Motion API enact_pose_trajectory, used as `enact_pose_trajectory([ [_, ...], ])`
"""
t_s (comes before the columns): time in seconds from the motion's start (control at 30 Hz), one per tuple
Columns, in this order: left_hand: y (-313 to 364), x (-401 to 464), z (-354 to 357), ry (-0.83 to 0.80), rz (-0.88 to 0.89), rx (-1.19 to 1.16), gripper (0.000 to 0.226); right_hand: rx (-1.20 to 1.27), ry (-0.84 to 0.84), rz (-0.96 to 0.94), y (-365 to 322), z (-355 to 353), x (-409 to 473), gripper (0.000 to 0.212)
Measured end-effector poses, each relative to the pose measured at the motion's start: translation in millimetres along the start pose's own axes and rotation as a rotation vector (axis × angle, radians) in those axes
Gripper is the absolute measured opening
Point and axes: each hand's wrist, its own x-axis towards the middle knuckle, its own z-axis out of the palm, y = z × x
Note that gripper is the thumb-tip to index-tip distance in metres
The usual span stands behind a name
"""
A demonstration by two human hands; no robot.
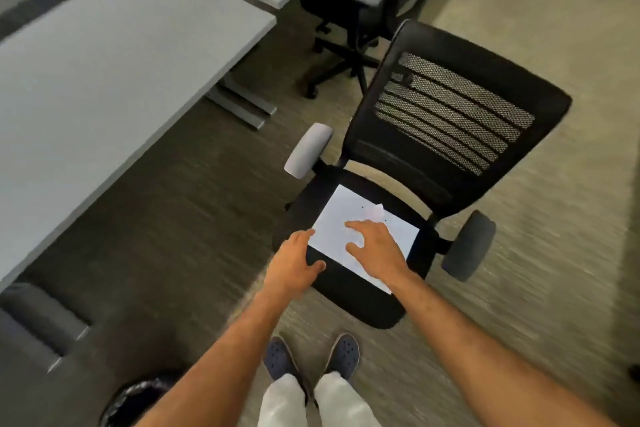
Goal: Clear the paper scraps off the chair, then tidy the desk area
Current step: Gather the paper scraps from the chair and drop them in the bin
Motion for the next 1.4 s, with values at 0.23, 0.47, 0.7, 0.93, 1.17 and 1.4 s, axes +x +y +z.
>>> enact_pose_trajectory([
  [0.23,-28.9,101.8,127.1,-0.144,-0.003,0.041,0.069,-0.047,0.068,0.191,139.3,22.6,91.1,0.046],
  [0.47,-69.4,193.7,220.0,-0.163,0.111,0.146,0.065,-0.090,0.107,0.178,217.7,85.6,188.1,0.053],
  [0.7,-70.7,211.0,277.4,-0.099,0.077,0.244,0.070,-0.332,0.033,0.033,253.2,121.0,255.7,0.073],
  [0.93,-79.1,220.5,291.3,-0.087,0.111,0.387,0.061,-0.568,-0.119,0.017,260.2,130.6,282.3,0.078],
  [1.17,-81.4,225.0,292.1,-0.083,0.113,0.336,0.051,-0.610,-0.023,-0.039,278.3,136.0,269.0,0.069],
  [1.4,-83.6,223.8,284.0,-0.128,0.034,0.191,0.039,-0.305,0.007,0.088,286.5,139.2,250.3,0.044],
])
